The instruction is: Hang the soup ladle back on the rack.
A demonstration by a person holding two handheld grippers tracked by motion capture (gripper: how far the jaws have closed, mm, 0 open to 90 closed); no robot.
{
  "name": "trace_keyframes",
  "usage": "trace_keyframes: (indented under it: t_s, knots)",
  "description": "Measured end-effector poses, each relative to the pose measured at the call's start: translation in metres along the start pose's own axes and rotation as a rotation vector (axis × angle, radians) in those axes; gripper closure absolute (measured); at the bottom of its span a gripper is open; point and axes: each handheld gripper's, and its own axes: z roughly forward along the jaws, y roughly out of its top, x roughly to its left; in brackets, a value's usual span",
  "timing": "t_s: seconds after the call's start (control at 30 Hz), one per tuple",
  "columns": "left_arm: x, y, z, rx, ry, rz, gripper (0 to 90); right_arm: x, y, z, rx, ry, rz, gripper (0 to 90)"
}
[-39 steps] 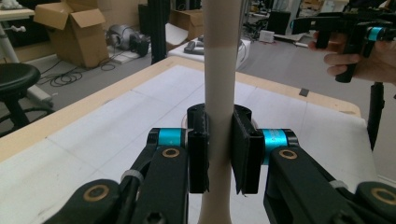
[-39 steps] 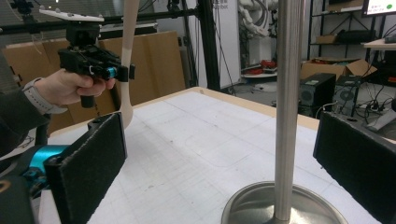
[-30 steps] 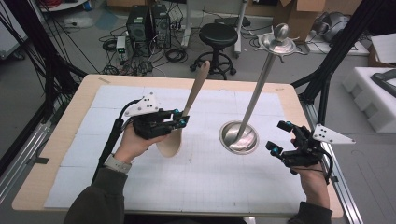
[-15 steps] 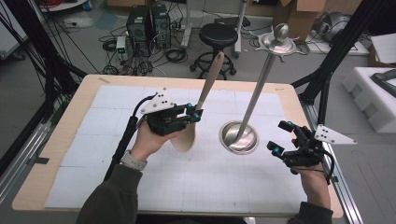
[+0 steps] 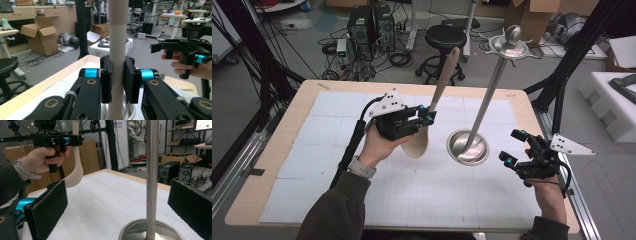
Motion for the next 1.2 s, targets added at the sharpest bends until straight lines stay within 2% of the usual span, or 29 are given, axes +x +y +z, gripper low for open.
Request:
trace_keyframes:
  t_s: [0.47, 0.57, 0.73, 0.83, 0.93, 1.0, 1.2]
  knots:
    - [-0.004, 0.007, 0.022, 0.028, -0.016, 0.014, 78.0, -0.001, 0.0, -0.003, -0.009, 0.002, 0.008, 1.5]
    - [-0.004, 0.008, 0.026, 0.038, -0.011, 0.034, 78.0, -0.001, 0.0, -0.003, -0.013, 0.001, 0.012, 1.6]
    - [-0.004, 0.014, 0.031, 0.039, -0.023, 0.028, 78.0, -0.001, 0.0, -0.004, -0.015, 0.002, 0.01, 1.6]
    - [-0.005, 0.016, 0.035, 0.048, -0.024, 0.047, 77.9, -0.001, 0.0, -0.004, -0.013, 0.003, 0.013, 1.5]
    - [-0.004, 0.017, 0.038, 0.046, -0.026, 0.032, 78.0, -0.001, 0.0, -0.004, -0.015, 0.005, 0.008, 1.6]
    - [-0.004, 0.016, 0.039, 0.048, -0.02, 0.043, 78.0, -0.001, 0.0, -0.004, -0.02, 0.004, 0.003, 1.5]
    - [-0.004, 0.015, 0.041, 0.057, -0.023, 0.039, 77.9, -0.001, 0.0, -0.004, -0.014, 0.004, 0.008, 1.6]
